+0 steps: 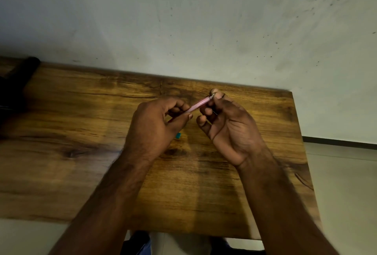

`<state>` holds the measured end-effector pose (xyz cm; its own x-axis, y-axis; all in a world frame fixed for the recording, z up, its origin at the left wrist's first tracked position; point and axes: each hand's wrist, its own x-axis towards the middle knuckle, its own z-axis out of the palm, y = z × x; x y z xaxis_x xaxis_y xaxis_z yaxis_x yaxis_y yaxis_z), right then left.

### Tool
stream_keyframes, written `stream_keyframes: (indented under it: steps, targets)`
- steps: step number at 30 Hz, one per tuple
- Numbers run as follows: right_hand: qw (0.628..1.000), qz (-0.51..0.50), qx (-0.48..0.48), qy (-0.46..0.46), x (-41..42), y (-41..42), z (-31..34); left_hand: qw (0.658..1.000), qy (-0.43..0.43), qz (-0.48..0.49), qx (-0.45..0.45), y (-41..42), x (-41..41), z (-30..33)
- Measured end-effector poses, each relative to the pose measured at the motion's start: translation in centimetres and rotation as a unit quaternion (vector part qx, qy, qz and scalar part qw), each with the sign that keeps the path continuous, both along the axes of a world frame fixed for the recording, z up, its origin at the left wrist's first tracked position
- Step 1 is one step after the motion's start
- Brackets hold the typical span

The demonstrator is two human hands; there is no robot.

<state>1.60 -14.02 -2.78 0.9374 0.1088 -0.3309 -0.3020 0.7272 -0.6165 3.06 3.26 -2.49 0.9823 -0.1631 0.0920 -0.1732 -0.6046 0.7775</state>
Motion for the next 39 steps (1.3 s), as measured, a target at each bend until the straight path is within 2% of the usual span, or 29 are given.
stream_keyframes:
  steps: [7, 11, 14, 20, 27, 33, 36, 39]
  targets:
    - [1.0, -0.009, 0.0, -0.02, -0.1, 0.4, 0.2, 1.0, 0.016, 0.007, -0.018, 0.0, 0.0, 0.0]
    - [0.988, -0.036, -0.132, -0.07, 0.0, 0.4, 0.4, 0.999, 0.027, 0.009, -0.026, 0.0, 0.1, 0.0]
    - [0.974, -0.043, -0.197, -0.101, 0.0, 0.4, 0.3, 0.999, 0.028, 0.008, -0.032, 0.0, 0.1, 0.1]
    - [0.901, -0.059, -0.392, -0.176, -0.3, 0.2, -0.1, 0.999, 0.034, 0.004, -0.02, 0.1, 0.0, 0.2]
    - [0.857, -0.032, -0.487, -0.164, -0.4, -0.3, -0.2, 1.0, 0.026, 0.001, -0.006, 0.3, -0.1, 0.4]
    - [0.782, 0.012, -0.599, -0.173, -0.5, -1.2, -0.3, 1.0, 0.015, -0.006, 0.022, 0.4, -0.1, 0.7]
    - [0.79, 0.019, -0.588, -0.171, -0.5, -1.2, -0.3, 1.0, 0.006, -0.006, 0.028, 0.4, -0.1, 0.7]
    - [0.835, 0.022, -0.53, -0.147, -0.5, -1.2, -0.3, 1.0, 0.007, 0.001, 0.019, 0.5, -0.1, 0.7]
